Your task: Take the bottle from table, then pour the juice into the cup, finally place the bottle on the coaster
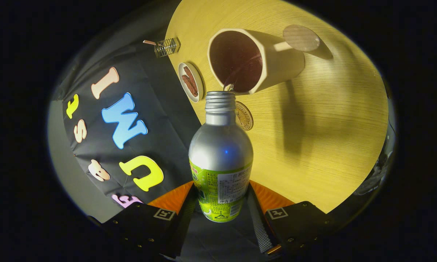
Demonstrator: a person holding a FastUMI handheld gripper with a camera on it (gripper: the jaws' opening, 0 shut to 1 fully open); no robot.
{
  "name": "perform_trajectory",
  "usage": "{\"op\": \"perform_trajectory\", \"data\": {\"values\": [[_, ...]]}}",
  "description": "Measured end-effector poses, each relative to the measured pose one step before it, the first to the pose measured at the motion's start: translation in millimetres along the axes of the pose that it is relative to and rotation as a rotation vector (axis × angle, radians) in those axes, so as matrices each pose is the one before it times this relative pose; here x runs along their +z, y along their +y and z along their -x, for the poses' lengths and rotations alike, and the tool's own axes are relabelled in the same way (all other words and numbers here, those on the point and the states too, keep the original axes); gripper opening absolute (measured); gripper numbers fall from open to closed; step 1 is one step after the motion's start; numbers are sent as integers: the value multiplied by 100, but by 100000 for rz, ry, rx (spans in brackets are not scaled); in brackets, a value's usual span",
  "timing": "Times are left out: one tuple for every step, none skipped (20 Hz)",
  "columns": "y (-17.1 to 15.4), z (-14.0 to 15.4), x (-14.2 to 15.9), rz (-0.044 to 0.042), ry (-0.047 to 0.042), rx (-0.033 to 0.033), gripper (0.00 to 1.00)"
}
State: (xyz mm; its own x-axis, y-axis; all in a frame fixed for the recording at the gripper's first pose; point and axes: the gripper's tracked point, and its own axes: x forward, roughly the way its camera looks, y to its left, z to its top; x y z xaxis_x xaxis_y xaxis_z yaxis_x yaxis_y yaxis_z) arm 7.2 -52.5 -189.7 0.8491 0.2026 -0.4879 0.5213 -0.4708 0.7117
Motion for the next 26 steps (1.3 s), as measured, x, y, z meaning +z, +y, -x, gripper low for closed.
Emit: {"op": "perform_trajectory", "data": {"values": [[346, -32, 111, -976, 193, -26, 76], [137, -16, 40, -1194, 408, -472, 76], [73, 121, -163, -1257, 646, -253, 76], [145, 66, -87, -1147, 436, -197, 76], [169, 224, -48, -1372, 462, -60, 77], [240, 81, -42, -1252, 318, -1, 77], [64, 158, -112, -893, 440, -263, 76], [-120, 45, -165, -586, 899, -1512, 76], [-72, 139, -168, -830, 778, -1315, 76], [228, 127, 107, -1316, -189, 149, 77], [196, 197, 56, -1577, 79, 139, 77], [130, 172, -160, -1150, 421, -205, 76], [-44, 120, -130, -480, 316, -312, 76], [25, 184, -98, -648, 226, -361, 77], [64, -14, -35, -655, 331, -51, 76], [172, 91, -45, -668, 362, -100, 76], [52, 34, -76, -421, 276, -68, 76], [201, 128, -134, -604, 967, 220, 76], [440, 145, 57, -393, 35, 170, 76], [123, 38, 98, 337, 33, -90, 77], [-23, 146, -1, 197, 95, -620, 77], [124, -19, 131, -454, 47, -85, 76], [122, -36, -12, -1099, 436, 321, 77], [136, -18, -62, -1534, 663, 707, 76], [56, 57, 22, -605, 322, 293, 76], [-164, -47, -12, 8, 203, -676, 76]]}}
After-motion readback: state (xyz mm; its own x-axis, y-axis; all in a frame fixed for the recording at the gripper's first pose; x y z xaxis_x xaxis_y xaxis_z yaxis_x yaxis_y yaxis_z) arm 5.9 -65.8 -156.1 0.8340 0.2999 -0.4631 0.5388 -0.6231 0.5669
